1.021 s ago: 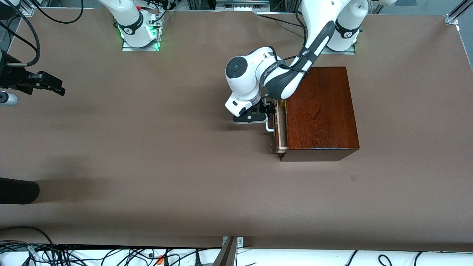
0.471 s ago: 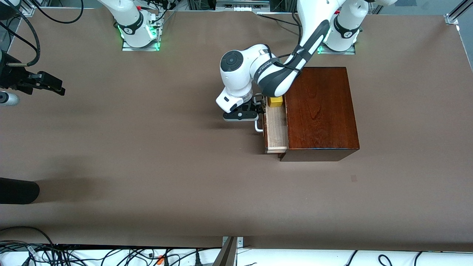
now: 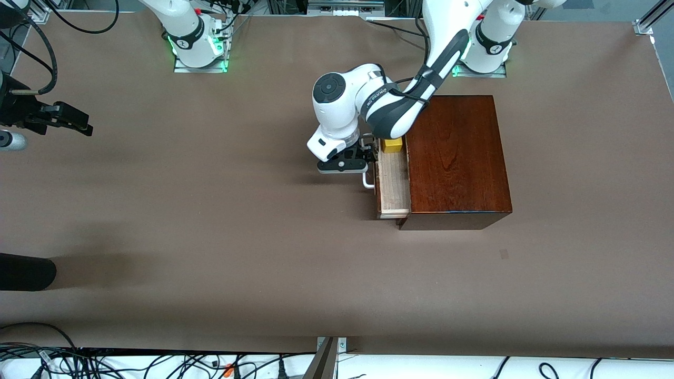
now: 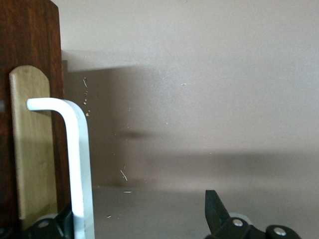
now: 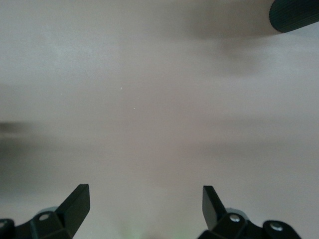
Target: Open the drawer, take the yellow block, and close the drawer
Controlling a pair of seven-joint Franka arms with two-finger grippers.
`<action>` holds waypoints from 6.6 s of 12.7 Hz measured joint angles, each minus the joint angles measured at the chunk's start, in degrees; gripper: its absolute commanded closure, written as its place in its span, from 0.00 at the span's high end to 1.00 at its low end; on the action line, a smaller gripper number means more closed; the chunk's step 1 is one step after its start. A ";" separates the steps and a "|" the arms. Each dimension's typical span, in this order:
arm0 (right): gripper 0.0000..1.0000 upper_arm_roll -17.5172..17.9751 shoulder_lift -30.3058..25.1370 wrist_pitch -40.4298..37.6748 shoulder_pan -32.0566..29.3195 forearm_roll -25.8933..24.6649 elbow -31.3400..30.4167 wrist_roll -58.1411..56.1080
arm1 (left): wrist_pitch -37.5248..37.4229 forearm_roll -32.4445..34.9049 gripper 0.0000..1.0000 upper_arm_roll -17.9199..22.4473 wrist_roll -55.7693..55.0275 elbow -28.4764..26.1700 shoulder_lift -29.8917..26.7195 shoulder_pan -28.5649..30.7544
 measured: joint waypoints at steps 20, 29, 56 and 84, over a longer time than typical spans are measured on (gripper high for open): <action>1.00 0.05 0.00 0.00 0.00 0.00 0.00 0.00 | -6.89 -3.66 1.00 -0.04 1.15 12.89 3.49 -2.29; 1.00 2.81 -0.49 0.02 0.05 0.10 0.05 5.26 | -31.68 -6.06 1.00 0.00 24.13 16.41 -12.01 12.30; 1.00 30.81 28.20 35.56 29.45 -12.05 2.21 151.56 | -30.59 -20.48 1.00 15.83 56.39 -6.37 -38.72 31.99; 0.00 30.60 24.29 3.26 24.13 -6.50 22.29 118.74 | -31.21 -20.49 1.00 15.33 56.39 -5.97 -38.93 30.75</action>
